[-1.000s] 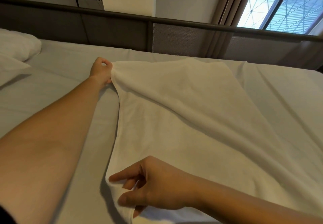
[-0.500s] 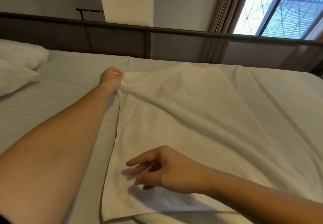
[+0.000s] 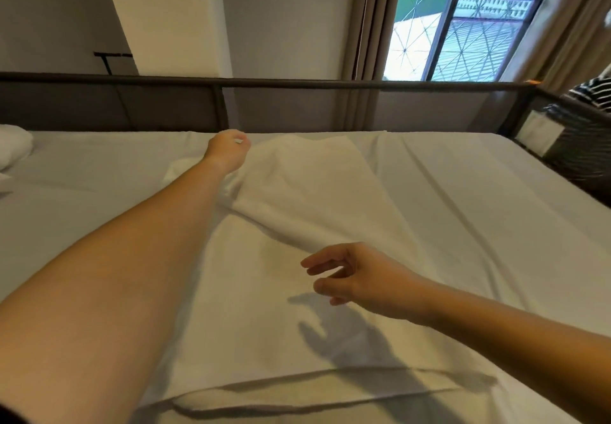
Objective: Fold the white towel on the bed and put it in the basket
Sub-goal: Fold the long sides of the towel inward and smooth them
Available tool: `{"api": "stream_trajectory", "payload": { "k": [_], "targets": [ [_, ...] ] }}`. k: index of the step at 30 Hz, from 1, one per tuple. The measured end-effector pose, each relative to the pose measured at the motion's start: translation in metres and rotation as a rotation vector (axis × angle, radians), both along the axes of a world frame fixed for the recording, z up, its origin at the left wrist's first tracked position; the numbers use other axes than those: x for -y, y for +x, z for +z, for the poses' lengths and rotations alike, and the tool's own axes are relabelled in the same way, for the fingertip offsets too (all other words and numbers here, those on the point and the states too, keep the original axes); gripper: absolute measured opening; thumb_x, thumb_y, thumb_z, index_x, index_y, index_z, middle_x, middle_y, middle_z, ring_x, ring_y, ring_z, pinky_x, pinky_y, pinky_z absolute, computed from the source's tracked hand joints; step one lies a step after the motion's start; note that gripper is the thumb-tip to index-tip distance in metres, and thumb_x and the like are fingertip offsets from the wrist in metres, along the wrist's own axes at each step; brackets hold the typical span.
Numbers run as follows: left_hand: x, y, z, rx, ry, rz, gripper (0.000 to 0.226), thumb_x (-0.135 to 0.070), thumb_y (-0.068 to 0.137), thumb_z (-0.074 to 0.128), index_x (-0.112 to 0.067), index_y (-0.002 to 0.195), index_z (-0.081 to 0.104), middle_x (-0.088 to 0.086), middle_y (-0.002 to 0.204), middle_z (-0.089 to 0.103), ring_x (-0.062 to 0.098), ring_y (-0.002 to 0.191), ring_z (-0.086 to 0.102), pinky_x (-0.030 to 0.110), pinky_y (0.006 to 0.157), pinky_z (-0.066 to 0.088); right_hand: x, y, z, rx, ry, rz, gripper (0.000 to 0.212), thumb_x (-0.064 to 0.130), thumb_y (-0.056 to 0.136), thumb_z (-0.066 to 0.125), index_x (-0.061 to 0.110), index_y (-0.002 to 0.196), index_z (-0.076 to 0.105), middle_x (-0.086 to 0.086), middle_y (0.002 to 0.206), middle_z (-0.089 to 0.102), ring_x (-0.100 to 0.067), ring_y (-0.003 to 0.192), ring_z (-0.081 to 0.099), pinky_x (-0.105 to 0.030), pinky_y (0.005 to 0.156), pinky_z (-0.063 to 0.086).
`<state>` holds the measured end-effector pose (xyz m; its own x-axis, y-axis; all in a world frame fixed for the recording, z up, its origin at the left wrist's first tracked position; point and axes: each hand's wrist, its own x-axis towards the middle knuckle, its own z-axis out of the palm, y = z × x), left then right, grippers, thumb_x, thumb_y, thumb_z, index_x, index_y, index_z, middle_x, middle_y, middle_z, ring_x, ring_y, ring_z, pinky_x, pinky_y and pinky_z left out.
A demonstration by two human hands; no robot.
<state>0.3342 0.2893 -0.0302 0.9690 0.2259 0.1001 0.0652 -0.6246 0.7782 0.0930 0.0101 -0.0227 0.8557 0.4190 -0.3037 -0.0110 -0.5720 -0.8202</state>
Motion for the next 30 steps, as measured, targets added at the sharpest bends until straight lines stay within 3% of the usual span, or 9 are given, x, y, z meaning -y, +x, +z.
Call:
{"api": "stream_trajectory", "payload": {
  "k": [6,18,25,30],
  "targets": [
    [0.088,-0.009,0.023,-0.006,0.067,-0.067,0.044,-0.032,0.107,0.055,-0.014,0.147,0.059,0.01,0.151,0.058,0.032,0.137,0.054,0.04,0.114,0.042,0.097,-0.004,0.002,0.062,-0.025,-0.1,0.039,0.025,0.098,0.074,0.028,0.136,0.068,0.01,0.134,0.068,-0.01,0.104,0.075,-0.032,0.089,0.064],
    [0.232,-0.01,0.014,-0.056,0.089,-0.071,0.046,-0.033,0.106,0.055,-0.014,0.148,0.056,0.013,0.15,0.057,0.034,0.133,0.057,0.04,0.11,0.044,0.224,-0.01,-0.008,0.016,-0.137,-0.156,0.049,0.032,0.095,0.076,0.024,0.141,0.06,0.006,0.137,0.06,-0.013,0.108,0.069,-0.031,0.084,0.066],
    [0.274,0.007,-0.016,-0.107,0.123,-0.065,0.048,-0.033,0.106,0.056,-0.013,0.15,0.054,0.015,0.152,0.055,0.033,0.137,0.055,0.039,0.115,0.041,0.236,-0.001,-0.023,-0.232,-0.035,-0.214,0.064,0.032,0.093,0.08,0.022,0.147,0.048,-0.003,0.125,0.064,-0.02,0.099,0.076,-0.037,0.082,0.067],
    [0.292,0.036,-0.043,-0.121,0.149,-0.046,0.052,-0.034,0.105,0.059,-0.014,0.152,0.05,0.015,0.153,0.054,0.036,0.137,0.055,0.041,0.112,0.043,0.232,0.008,-0.041,-0.441,0.079,-0.284,0.065,0.025,0.088,0.085,0.019,0.141,0.049,-0.008,0.118,0.067,-0.028,0.102,0.074,-0.042,0.084,0.067]
  ]
}}
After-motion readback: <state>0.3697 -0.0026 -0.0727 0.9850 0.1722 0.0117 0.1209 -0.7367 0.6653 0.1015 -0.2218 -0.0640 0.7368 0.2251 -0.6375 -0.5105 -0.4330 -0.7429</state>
